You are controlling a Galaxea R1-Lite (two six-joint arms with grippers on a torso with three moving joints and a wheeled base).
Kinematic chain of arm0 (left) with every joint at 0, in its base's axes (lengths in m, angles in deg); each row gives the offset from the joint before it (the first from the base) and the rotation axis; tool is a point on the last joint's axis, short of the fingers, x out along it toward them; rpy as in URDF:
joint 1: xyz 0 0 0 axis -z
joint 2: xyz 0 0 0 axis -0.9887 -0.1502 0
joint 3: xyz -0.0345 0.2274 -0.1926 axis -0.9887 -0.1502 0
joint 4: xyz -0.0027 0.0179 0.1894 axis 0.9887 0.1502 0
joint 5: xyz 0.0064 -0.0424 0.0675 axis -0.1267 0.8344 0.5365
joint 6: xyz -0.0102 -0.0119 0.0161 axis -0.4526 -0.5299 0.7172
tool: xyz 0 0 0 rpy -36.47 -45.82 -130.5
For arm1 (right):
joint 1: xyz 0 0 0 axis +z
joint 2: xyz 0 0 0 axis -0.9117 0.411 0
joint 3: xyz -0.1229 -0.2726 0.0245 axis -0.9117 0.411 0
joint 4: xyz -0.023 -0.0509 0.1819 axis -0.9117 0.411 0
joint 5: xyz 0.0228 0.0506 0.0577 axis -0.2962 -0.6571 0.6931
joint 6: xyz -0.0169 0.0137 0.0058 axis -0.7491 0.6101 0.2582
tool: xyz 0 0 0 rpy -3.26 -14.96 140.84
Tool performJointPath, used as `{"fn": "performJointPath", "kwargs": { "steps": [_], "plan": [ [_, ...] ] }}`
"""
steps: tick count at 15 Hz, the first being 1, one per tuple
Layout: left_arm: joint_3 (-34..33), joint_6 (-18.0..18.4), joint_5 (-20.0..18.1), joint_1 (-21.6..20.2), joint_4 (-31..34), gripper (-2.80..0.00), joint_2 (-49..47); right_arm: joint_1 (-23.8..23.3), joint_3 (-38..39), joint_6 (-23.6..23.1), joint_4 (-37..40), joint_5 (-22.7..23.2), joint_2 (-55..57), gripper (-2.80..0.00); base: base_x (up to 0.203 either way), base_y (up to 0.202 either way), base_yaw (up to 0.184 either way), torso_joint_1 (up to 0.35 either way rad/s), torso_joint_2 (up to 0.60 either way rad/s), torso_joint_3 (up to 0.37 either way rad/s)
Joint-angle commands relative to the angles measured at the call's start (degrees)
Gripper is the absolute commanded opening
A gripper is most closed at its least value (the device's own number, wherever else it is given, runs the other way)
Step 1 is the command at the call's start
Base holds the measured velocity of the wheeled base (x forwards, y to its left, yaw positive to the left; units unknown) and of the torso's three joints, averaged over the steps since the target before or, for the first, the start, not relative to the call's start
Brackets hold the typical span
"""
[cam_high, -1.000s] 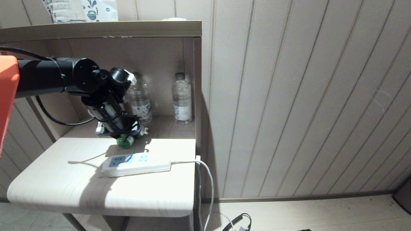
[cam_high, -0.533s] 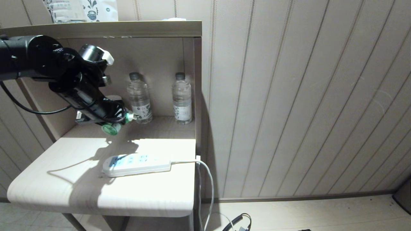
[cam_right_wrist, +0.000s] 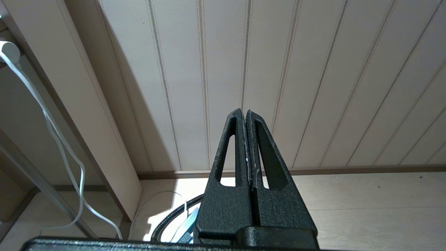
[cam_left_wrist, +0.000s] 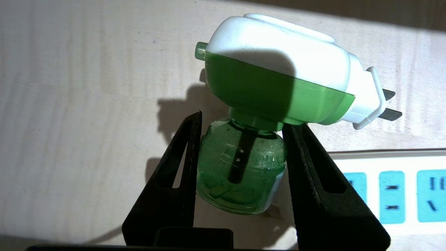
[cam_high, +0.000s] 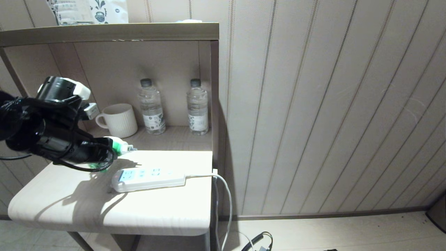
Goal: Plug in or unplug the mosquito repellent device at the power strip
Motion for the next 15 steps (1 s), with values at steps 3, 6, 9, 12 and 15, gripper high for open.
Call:
{"fn": "performJointPath", "kwargs": {
  "steps": [3, 6, 9, 12, 15],
  "plan": [
    [-20.29, 1.99, -7.57, -9.62, -37.61, -2.8, 10.34, 0.06, 0.0, 0.01, 0.02, -0.02, -0.03, -2.8, 0.0, 0.0, 0.0, 0.0, 0.0, 0.0],
    [-25.92, 0.77, -13.79, -12.15, -46.13, -2.8, 12.58, 0.06, 0.0, 0.01, -0.06, -0.02, -0.03, -2.8, 0.0, 0.0, 0.0, 0.0, 0.0, 0.0],
    [-34.18, 0.77, -18.45, -11.99, -56.0, -2.8, 13.97, 0.06, 0.0, 0.01, -0.03, -0.02, -0.03, -2.8, 0.0, 0.0, 0.0, 0.0, 0.0, 0.0],
    [-44.47, 1.12, -20.3, -11.96, -72.31, -2.8, 13.58, 0.06, 0.0, 0.01, 0.02, -0.02, -0.03, -2.8, 0.0, 0.0, 0.0, 0.0, 0.0, 0.0],
    [-51.14, 1.4, -20.56, -12.02, -84.09, -2.8, 12.41, 0.06, 0.0, 0.01, 0.02, -0.02, -0.03, -2.8, 0.0, 0.0, 0.0, 0.0, 0.0, 0.0]
  ]
}}
